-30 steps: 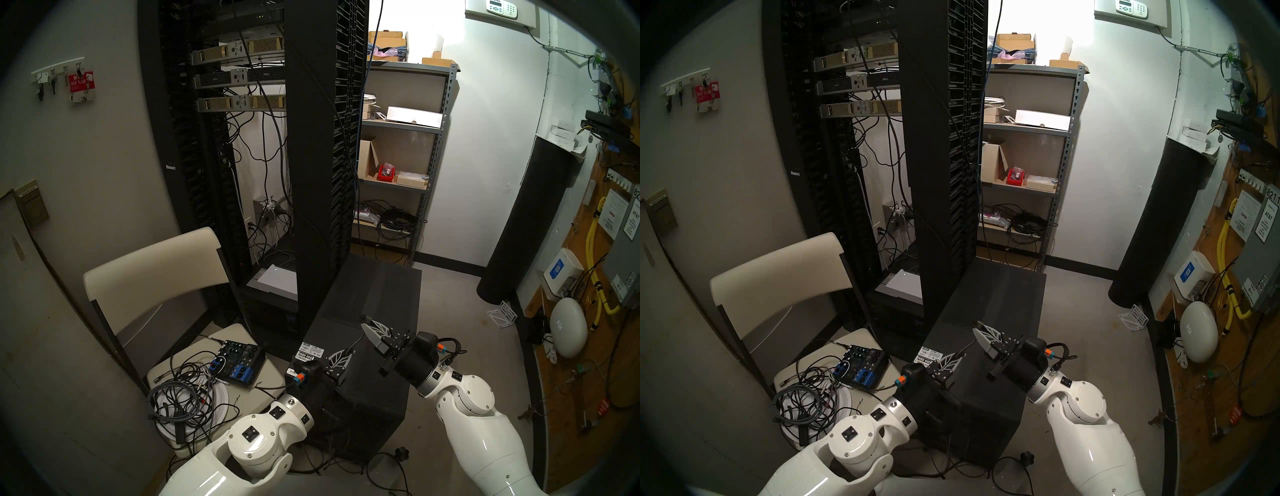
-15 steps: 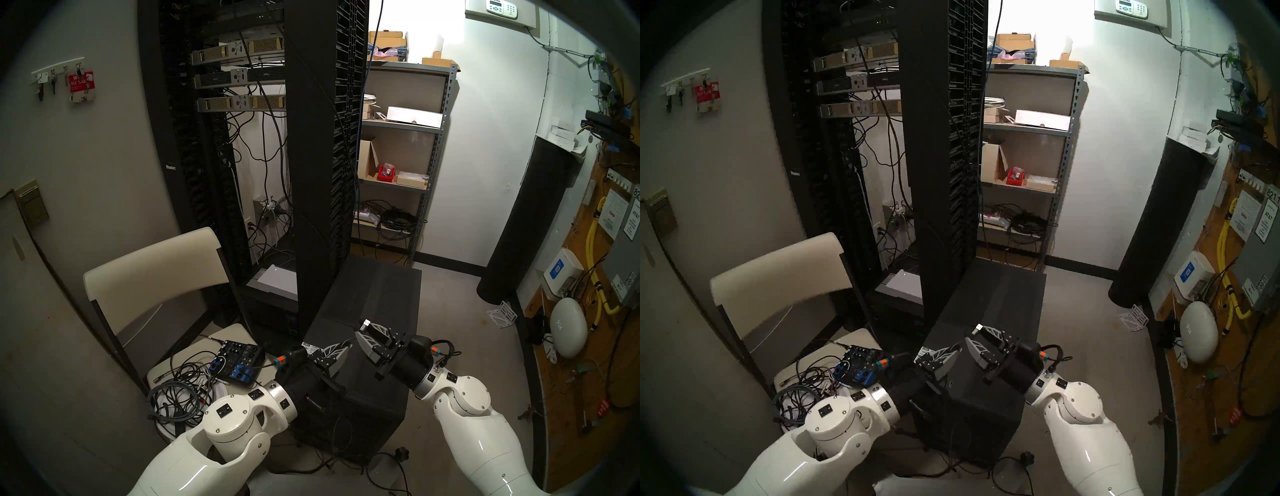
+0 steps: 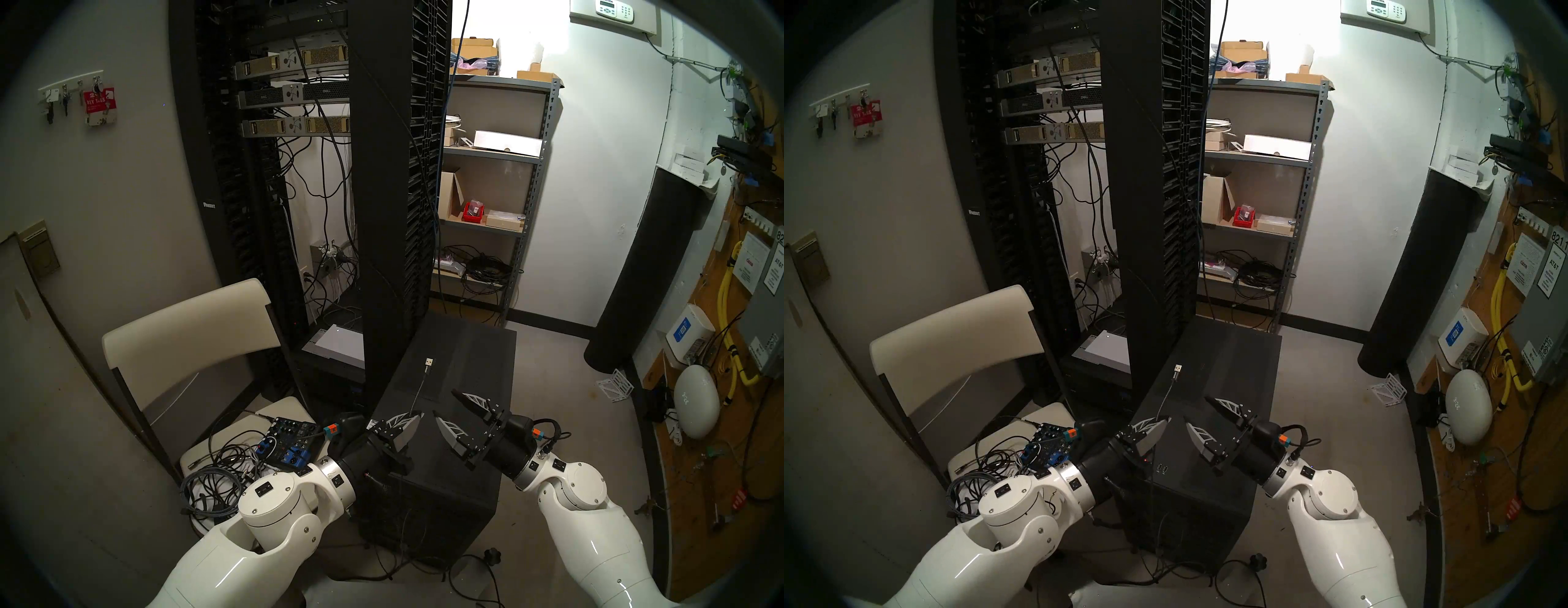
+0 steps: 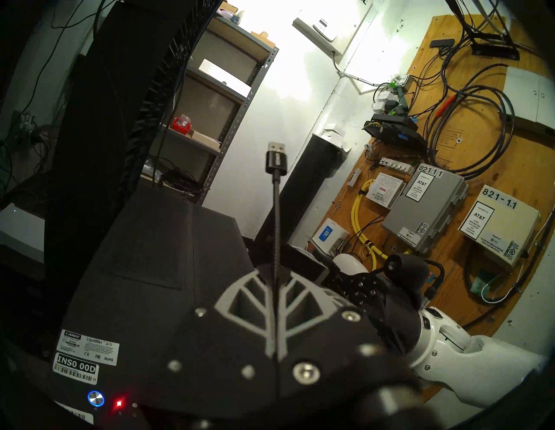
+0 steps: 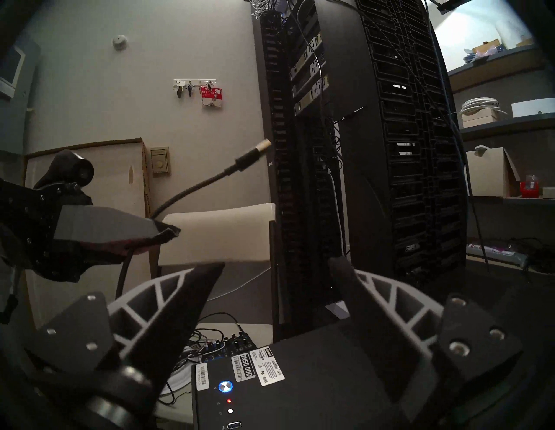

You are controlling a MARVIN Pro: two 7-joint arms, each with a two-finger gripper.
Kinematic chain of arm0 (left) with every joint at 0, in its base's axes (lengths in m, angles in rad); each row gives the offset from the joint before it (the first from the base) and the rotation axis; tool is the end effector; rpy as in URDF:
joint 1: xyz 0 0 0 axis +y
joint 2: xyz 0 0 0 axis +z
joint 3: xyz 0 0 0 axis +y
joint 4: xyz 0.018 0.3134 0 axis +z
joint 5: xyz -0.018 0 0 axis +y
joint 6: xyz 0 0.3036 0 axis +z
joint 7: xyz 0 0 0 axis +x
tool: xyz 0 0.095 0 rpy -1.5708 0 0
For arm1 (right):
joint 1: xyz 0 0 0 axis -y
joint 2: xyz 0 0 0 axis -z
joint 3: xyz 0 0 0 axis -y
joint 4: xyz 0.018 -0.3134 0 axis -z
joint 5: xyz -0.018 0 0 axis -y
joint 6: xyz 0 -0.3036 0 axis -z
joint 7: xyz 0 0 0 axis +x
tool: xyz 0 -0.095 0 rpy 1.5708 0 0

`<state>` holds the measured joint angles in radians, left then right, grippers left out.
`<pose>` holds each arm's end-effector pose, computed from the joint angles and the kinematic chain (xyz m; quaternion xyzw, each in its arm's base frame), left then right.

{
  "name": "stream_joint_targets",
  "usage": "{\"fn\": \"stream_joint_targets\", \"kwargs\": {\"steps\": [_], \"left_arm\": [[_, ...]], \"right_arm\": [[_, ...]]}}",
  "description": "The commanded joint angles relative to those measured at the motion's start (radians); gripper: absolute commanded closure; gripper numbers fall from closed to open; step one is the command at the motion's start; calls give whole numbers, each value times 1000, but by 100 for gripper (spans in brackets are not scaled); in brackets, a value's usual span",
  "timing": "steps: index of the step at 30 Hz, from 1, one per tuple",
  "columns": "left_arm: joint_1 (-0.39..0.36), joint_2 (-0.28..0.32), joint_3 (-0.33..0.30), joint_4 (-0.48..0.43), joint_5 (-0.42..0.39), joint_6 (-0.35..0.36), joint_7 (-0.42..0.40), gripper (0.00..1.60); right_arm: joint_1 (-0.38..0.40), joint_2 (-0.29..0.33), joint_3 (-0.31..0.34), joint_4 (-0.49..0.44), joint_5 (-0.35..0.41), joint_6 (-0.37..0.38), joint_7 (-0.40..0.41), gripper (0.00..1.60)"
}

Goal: Insert the cable into the workstation's USB slot

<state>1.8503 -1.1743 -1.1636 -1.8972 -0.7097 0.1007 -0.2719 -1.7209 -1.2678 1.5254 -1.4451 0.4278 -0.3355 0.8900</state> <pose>0.2698 -0.0904 -0.3365 0.7196 -0.0973 0.5496 0.4132 0.3215 -0.0253 -0.3885 -0.6074 -0.2640 -0.6760 0.3232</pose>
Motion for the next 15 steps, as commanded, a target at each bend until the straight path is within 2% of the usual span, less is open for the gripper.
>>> {"fn": "stream_joint_targets", "kwargs": {"steps": [1,3,10,13,15], "left_arm": [[-4,-36,-6,-48,-28,16,36,160],[0,-42,-3,-60,-46,32,42,160],[33,-40,8,-100,-118,123,65,160],[50,-32,-6,-105,-199,197,59,160],[60,-19,-13,-109,-222,226,60,160]], "right_arm": [[-8,8,7,-23,-70,-111,-11,24],[-14,12,3,-37,-122,-149,-6,27],[-21,-3,-5,-25,-177,-239,-21,37],[-9,-7,-3,-7,-215,-295,-34,30],[2,-5,-4,-1,-248,-324,-42,21]]}}
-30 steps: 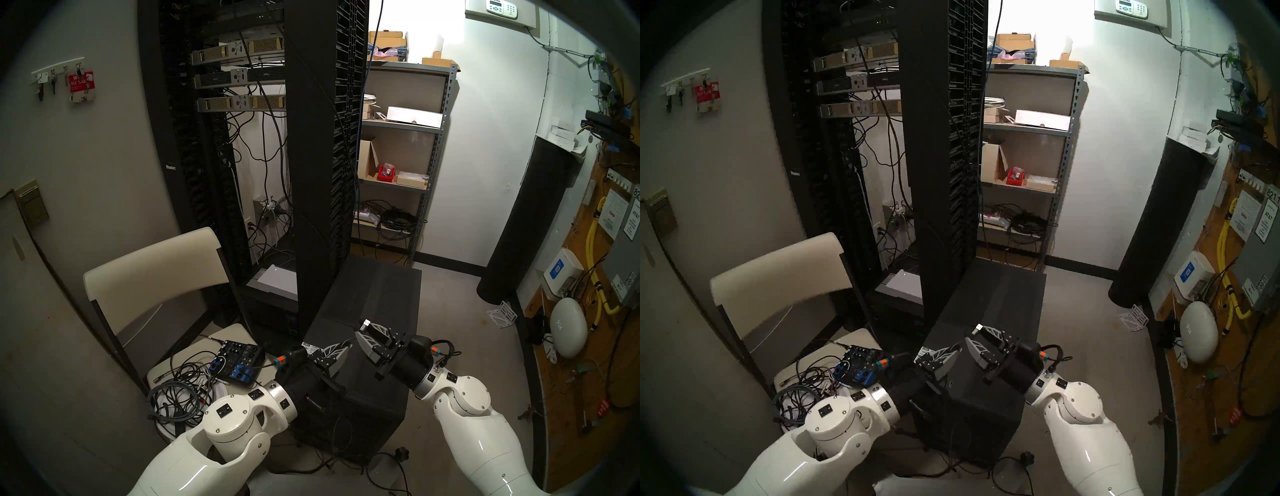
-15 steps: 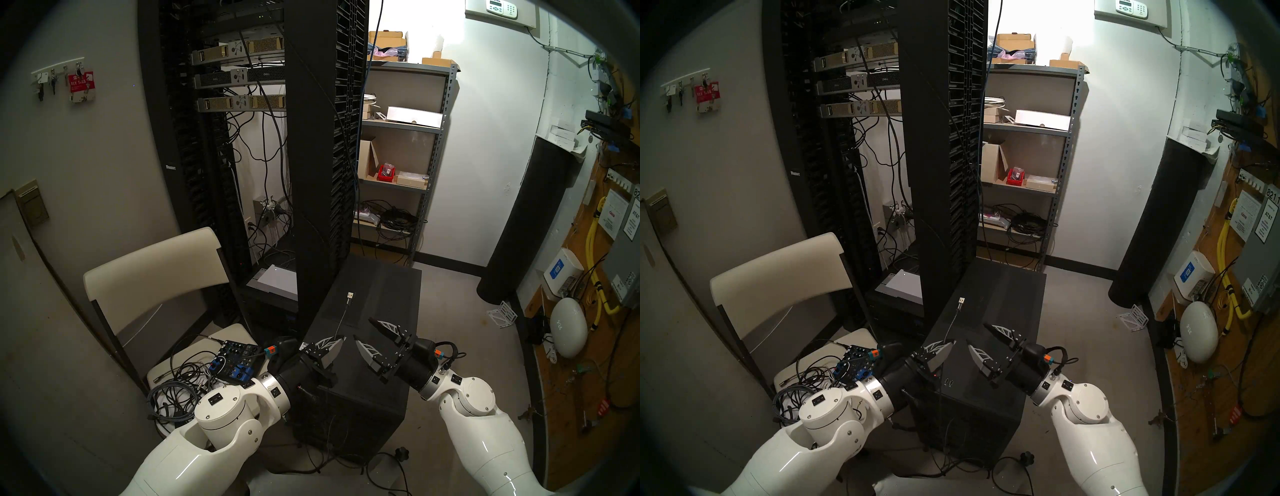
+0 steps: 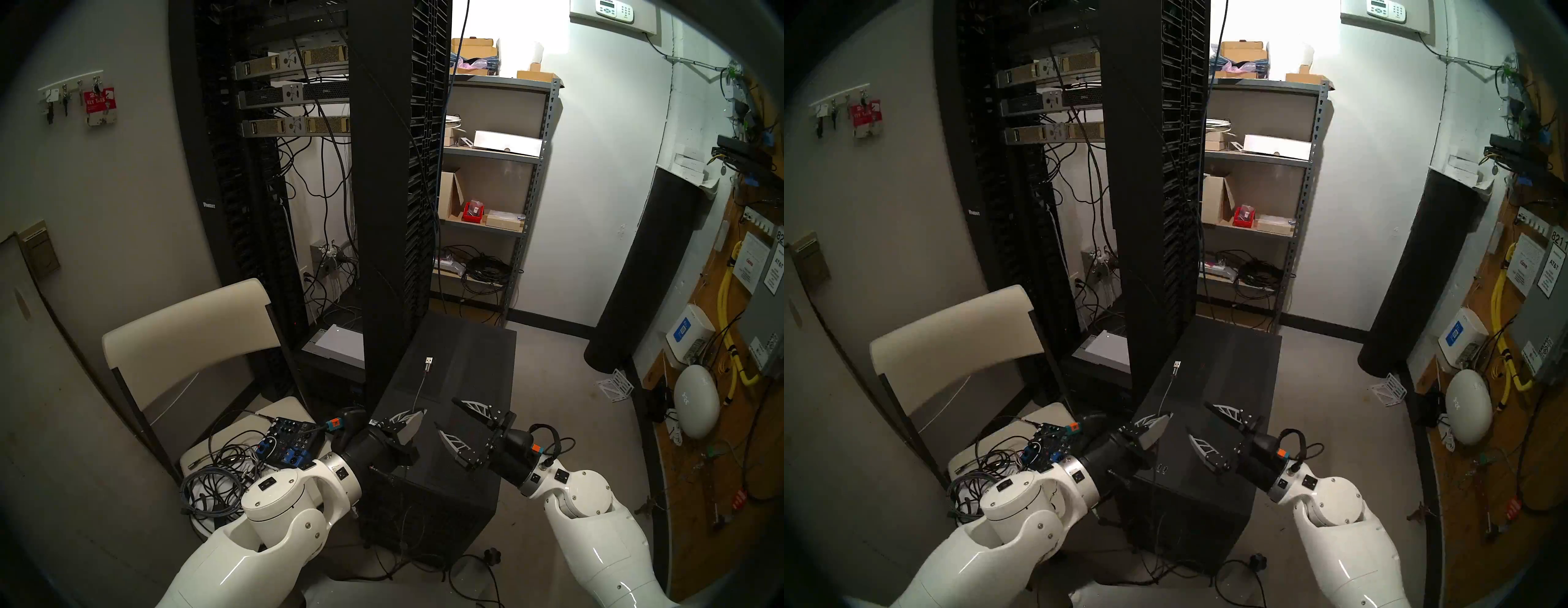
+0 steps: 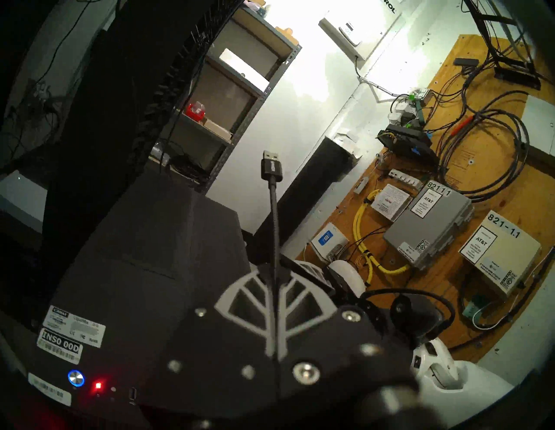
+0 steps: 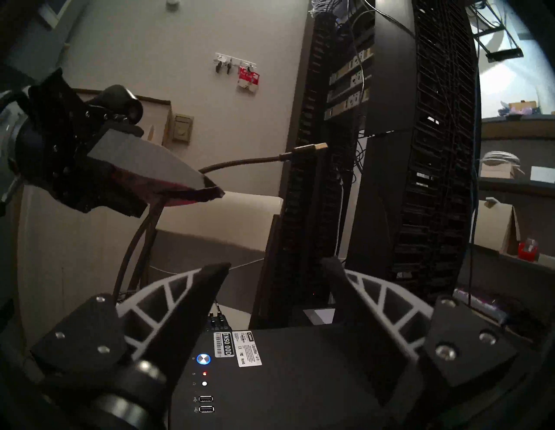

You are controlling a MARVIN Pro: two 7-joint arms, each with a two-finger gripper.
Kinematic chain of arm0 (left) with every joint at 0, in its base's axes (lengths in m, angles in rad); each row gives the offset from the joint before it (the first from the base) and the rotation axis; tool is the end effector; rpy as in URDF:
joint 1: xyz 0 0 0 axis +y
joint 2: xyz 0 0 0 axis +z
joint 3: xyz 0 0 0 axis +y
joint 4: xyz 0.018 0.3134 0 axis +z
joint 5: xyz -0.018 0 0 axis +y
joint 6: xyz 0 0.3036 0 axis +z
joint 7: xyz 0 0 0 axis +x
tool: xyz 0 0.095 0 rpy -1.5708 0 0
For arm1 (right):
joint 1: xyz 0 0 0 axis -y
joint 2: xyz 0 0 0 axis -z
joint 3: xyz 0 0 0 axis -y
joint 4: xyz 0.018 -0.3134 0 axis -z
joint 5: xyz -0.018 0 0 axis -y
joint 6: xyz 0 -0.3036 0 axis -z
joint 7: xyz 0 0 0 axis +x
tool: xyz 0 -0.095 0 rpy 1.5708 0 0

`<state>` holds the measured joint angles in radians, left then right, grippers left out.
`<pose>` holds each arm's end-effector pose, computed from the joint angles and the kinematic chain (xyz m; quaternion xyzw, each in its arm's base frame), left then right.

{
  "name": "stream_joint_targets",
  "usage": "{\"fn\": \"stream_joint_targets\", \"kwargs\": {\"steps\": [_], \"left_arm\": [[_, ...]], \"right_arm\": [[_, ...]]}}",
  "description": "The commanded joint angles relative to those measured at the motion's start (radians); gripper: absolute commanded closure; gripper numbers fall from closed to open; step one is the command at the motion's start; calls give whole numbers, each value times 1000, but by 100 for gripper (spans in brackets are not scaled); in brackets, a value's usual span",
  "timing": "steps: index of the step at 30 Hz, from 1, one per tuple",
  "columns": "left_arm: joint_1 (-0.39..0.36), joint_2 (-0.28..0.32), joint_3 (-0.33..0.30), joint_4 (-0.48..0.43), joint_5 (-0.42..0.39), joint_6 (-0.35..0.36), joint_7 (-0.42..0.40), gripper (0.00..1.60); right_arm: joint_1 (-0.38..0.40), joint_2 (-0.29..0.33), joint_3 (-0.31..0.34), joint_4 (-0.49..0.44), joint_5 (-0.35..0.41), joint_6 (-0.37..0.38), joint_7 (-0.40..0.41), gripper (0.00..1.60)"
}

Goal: Insert the cable into the workstation's USB slot

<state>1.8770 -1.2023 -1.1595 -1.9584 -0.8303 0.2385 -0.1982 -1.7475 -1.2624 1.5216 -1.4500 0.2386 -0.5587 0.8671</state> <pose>0.2589 -0.1046 -0.3289 0.7450 -0.0457 0.4896 0.4508 0.3066 -0.0216 -0.3950 -0.5588 -0.3647 -0.7017 0.2499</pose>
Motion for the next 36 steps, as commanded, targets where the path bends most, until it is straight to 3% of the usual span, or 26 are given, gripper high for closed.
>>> {"fn": "stream_joint_targets", "kwargs": {"steps": [1,6,17,32,36], "left_arm": [[33,9,-18,-48,-101,88,-13,160],[60,25,-55,-63,-164,135,-11,160],[84,34,-79,-69,-246,197,-28,160],[66,1,-46,-28,-267,237,6,160],[62,-11,-48,-20,-272,238,32,160]], "right_arm": [[28,-10,0,4,-59,-101,-19,21],[54,-17,12,31,-192,-199,-61,24],[95,-54,48,84,-388,-366,-144,33],[107,-83,58,63,-536,-401,-187,32],[98,-83,56,44,-561,-401,-202,41]]}}
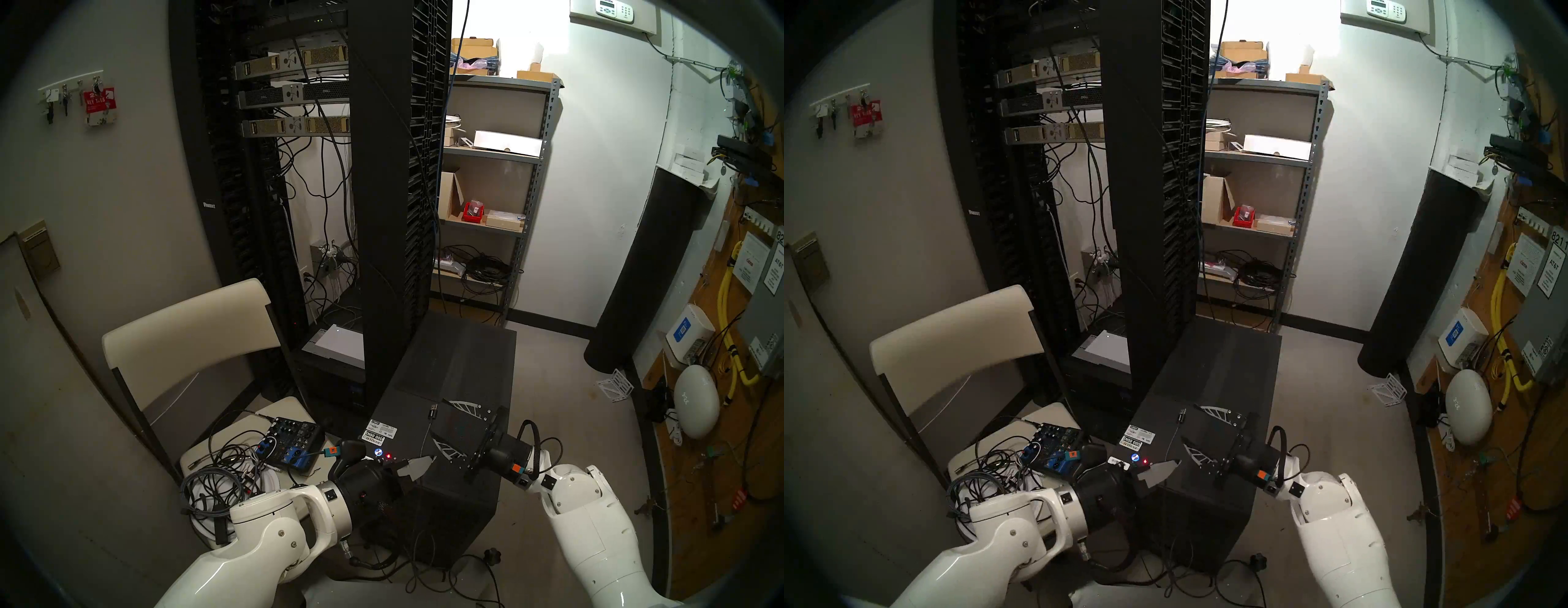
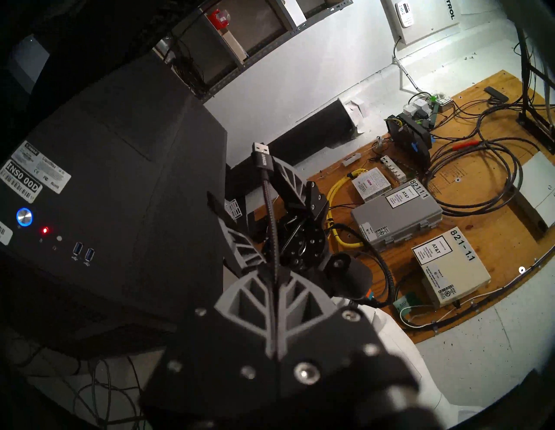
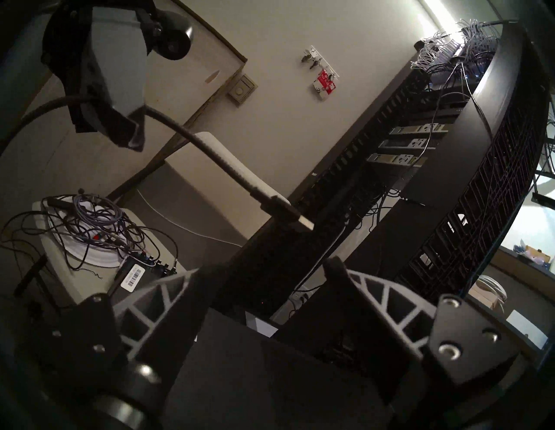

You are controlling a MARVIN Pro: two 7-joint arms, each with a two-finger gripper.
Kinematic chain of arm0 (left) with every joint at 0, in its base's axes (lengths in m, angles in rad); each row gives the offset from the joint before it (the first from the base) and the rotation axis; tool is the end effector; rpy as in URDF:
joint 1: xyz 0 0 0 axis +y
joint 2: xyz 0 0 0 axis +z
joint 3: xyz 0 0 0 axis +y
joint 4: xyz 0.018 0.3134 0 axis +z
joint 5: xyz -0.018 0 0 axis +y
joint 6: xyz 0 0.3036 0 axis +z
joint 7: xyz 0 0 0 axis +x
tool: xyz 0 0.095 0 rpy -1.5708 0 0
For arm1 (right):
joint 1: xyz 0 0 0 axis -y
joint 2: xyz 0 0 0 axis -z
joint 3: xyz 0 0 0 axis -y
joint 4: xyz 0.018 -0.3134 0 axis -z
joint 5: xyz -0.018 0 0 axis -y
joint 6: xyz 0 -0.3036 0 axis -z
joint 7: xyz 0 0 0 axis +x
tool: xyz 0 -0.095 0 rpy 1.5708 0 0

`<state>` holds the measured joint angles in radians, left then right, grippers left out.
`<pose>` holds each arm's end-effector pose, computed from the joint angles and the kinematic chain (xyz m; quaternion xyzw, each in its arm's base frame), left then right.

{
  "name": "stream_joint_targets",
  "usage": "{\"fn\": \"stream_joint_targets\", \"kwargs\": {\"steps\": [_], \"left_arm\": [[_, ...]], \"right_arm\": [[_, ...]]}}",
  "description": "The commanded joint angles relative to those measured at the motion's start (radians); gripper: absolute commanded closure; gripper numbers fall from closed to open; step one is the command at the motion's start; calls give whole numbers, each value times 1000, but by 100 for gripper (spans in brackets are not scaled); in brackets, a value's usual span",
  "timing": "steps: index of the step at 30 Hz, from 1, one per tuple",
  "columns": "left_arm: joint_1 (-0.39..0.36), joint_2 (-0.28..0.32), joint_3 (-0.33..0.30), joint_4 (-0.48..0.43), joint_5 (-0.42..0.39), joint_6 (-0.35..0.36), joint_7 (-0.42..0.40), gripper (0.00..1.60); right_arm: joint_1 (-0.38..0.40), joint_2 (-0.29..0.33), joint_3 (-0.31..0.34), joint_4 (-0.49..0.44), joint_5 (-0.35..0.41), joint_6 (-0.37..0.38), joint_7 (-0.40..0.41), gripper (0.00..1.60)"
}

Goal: Insert the cable into the workstation's USB slot

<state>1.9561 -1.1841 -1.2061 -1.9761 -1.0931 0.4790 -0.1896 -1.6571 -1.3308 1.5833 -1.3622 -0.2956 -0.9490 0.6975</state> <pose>0.2266 -0.0979 -0.3460 0.7807 0.0199 0.3365 0.5261 0.3284 -0.0176 -0.4009 -0.4293 -0.5322 -0.7254 0.0788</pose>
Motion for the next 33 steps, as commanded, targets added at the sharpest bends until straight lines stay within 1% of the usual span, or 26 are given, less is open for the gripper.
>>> {"fn": "stream_joint_targets", "kwargs": {"steps": [1,4,7,9,11,17,21,24,26,27,28,29,33], "left_arm": [[-18,-36,-5,2,-13,-6,33,160],[-30,-56,-18,20,-23,-18,62,160],[-32,-65,-24,20,-32,-21,75,160],[-28,-85,-32,16,-51,-24,94,160],[-35,-90,-30,18,-58,-23,97,160],[-42,-106,-11,12,-73,-20,110,160],[-40,-105,1,11,-74,-21,118,160],[-39,-103,6,22,-74,-27,115,160],[-37,-103,7,26,-77,-28,116,160],[-36,-102,9,27,-76,-30,114,160],[-35,-101,10,27,-76,-30,115,160],[-35,-101,11,27,-76,-31,116,160],[-34,-99,16,29,-76,-35,116,160]], "right_arm": [[5,-16,-6,-50,-32,-11,-38,43],[-1,-16,-7,-65,-52,-11,-49,42],[-2,-15,-8,-69,-66,-11,-58,41],[-2,-12,-11,-70,-72,-11,-64,40],[-4,-10,-15,-72,-77,-11,-69,38],[-8,-3,-32,-73,-96,-11,-86,37],[-10,0,-42,-80,-109,-11,-108,41],[-9,8,-52,-79,-118,-11,-128,41],[-7,13,-58,-79,-123,-11,-139,45],[-6,16,-62,-78,-124,-11,-145,49],[-6,19,-65,-77,-125,-11,-151,57],[-5,23,-69,-76,-127,-11,-157,86],[-2,36,-83,-71,-134,-11,-180,93]]}}
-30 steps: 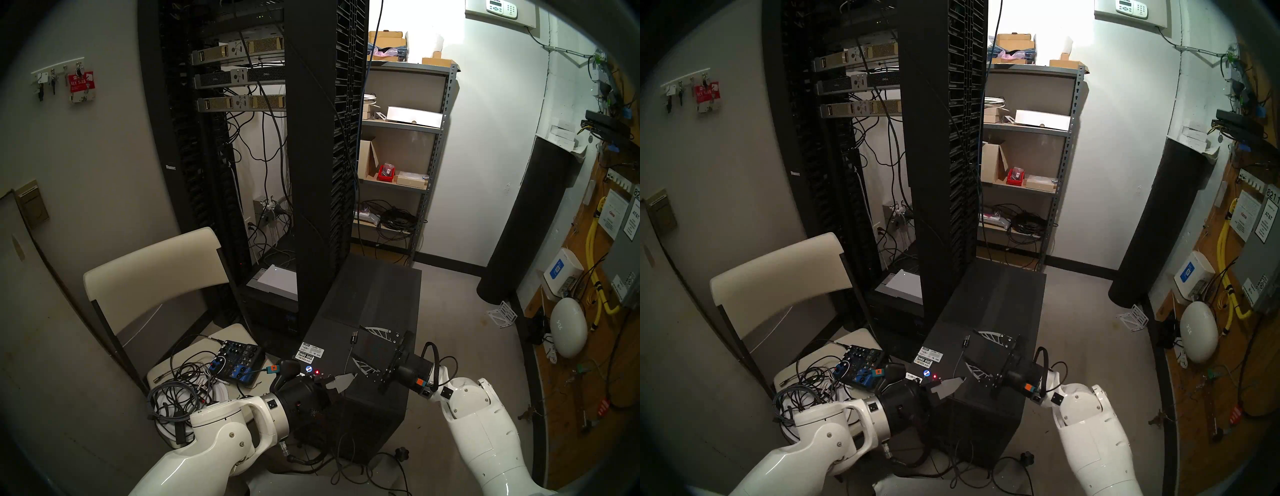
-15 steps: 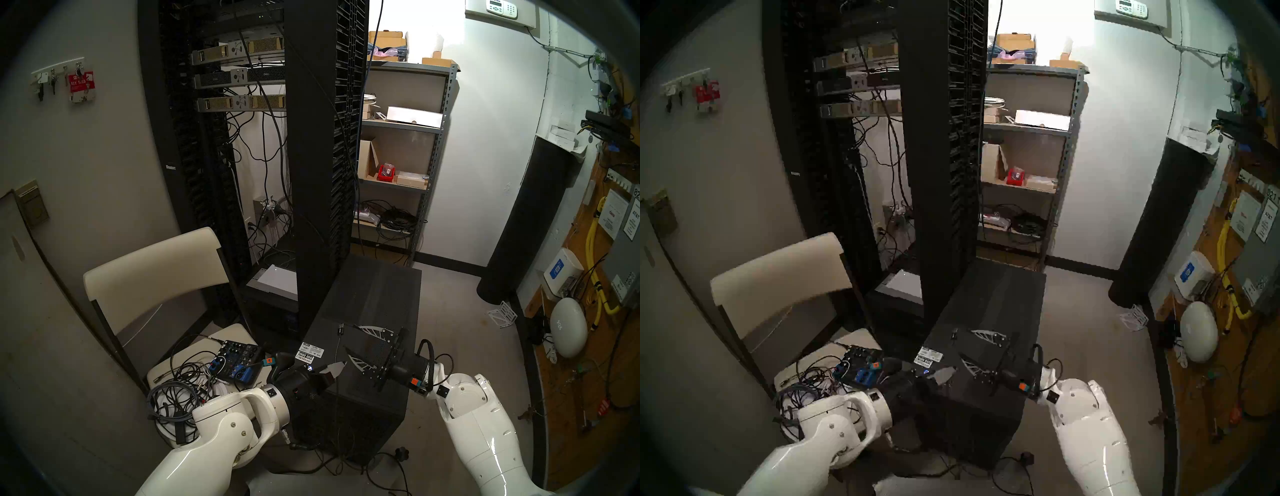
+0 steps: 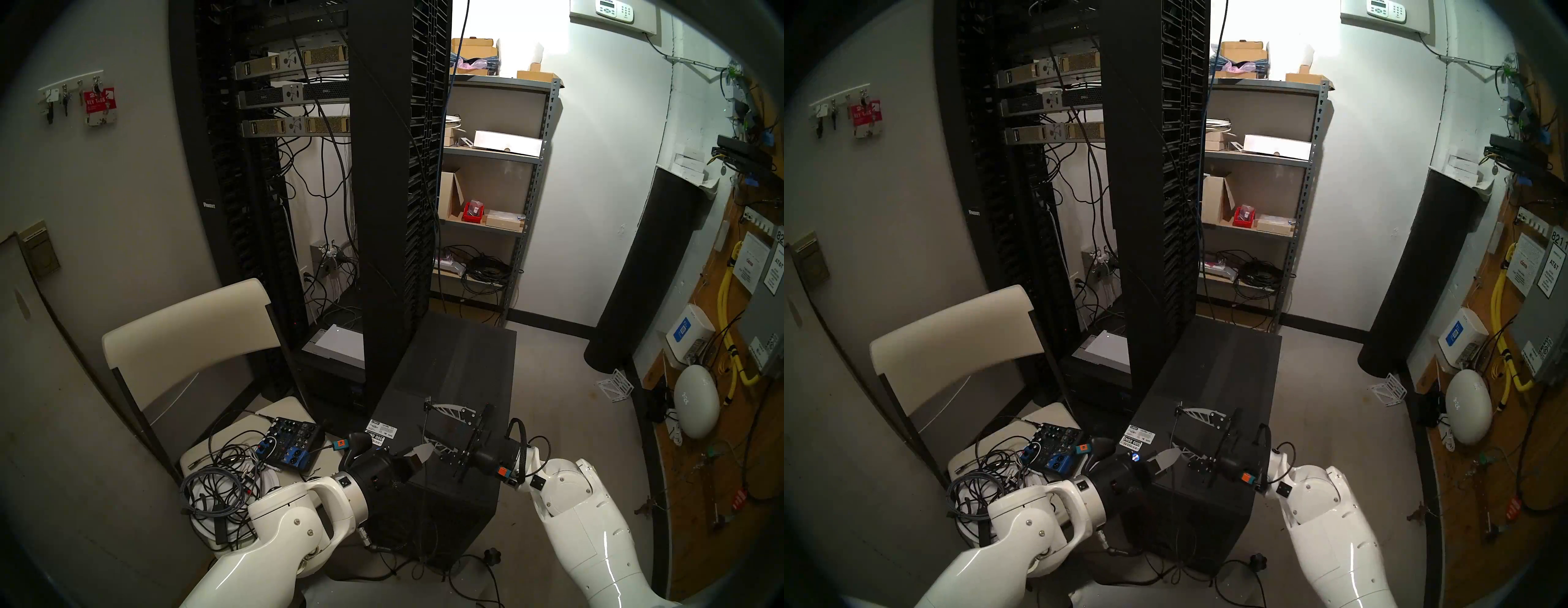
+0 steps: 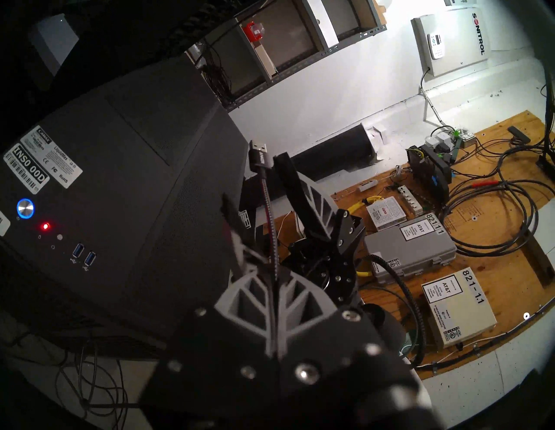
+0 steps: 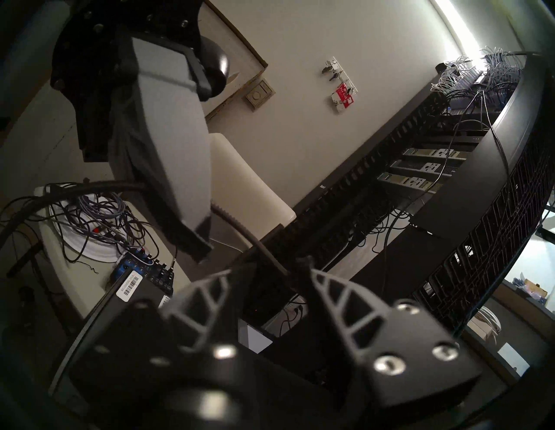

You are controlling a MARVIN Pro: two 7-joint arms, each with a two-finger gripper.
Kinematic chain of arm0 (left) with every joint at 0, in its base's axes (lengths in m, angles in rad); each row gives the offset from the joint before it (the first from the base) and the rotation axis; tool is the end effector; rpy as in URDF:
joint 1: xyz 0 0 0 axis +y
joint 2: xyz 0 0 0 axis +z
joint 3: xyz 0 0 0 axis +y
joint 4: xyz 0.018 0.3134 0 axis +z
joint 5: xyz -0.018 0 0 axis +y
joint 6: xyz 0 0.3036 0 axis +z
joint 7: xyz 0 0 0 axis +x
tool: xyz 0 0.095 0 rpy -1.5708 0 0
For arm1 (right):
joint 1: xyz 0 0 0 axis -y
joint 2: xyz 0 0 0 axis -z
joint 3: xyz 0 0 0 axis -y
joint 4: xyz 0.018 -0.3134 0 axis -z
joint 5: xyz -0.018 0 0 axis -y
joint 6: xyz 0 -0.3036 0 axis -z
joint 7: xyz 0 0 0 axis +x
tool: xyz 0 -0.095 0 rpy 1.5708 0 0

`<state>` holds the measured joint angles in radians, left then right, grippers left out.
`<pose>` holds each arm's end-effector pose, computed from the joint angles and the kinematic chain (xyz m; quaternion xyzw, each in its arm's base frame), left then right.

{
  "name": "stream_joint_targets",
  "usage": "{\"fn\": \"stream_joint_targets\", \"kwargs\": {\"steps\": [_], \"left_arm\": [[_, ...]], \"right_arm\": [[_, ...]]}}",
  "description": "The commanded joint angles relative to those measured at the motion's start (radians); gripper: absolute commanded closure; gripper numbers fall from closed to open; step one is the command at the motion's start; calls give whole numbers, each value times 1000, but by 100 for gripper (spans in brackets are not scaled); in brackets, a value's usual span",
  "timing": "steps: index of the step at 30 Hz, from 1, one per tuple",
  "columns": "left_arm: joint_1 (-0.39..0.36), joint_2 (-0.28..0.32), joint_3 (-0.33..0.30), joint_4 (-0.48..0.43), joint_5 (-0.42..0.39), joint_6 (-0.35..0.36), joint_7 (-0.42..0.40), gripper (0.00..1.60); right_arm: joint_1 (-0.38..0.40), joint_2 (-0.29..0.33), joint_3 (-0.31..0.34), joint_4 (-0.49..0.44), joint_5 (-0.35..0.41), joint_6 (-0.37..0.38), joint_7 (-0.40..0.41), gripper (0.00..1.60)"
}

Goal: Insert the cable into the workstation's USB slot

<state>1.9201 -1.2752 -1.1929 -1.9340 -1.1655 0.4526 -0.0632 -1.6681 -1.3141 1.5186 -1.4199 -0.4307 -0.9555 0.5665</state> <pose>0.2437 -0.1153 -0.3511 0.7795 0.0926 0.3345 0.5215 0.3261 0.0018 -0.3918 -0.3950 -0.5600 -0.7260 0.0576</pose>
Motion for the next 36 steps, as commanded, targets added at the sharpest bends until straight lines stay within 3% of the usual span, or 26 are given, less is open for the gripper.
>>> {"fn": "stream_joint_targets", "kwargs": {"steps": [1,11,12,13,20,22,24,25,26,28,31,36], "left_arm": [[2,-9,3,-12,-5,-9,-9,160],[-5,-7,14,-4,-10,-10,-13,160],[-5,-7,16,-3,-9,-10,-11,160],[-8,-3,19,-2,-3,-12,-14,160],[-18,17,38,-3,32,-26,-27,160],[-21,23,37,-5,28,-21,-40,146],[-27,38,41,-12,43,-21,-55,146],[-27,39,40,-17,44,-19,-52,134],[-32,52,46,-23,70,-31,-60,111],[-34,64,43,-39,83,-33,-58,1],[-32,81,26,-59,85,-36,-74,0],[-37,127,15,-89,137,-51,-98,0]], "right_arm": [[10,22,-22,-12,0,-4,-54,93],[12,49,-55,-14,-9,-4,-98,99],[13,50,-57,-14,-11,-4,-103,109],[13,52,-59,-14,-12,-4,-107,158],[15,79,-72,-5,2,-4,-119,160],[15,85,-73,-5,8,-4,-119,160],[18,93,-75,-2,26,-4,-110,160],[18,94,-74,0,32,-4,-112,160],[19,98,-72,1,35,-4,-110,160],[21,103,-68,10,76,-4,-105,160],[28,118,-64,21,102,-4,-100,160],[28,132,-72,32,234,19,-78,160]]}}
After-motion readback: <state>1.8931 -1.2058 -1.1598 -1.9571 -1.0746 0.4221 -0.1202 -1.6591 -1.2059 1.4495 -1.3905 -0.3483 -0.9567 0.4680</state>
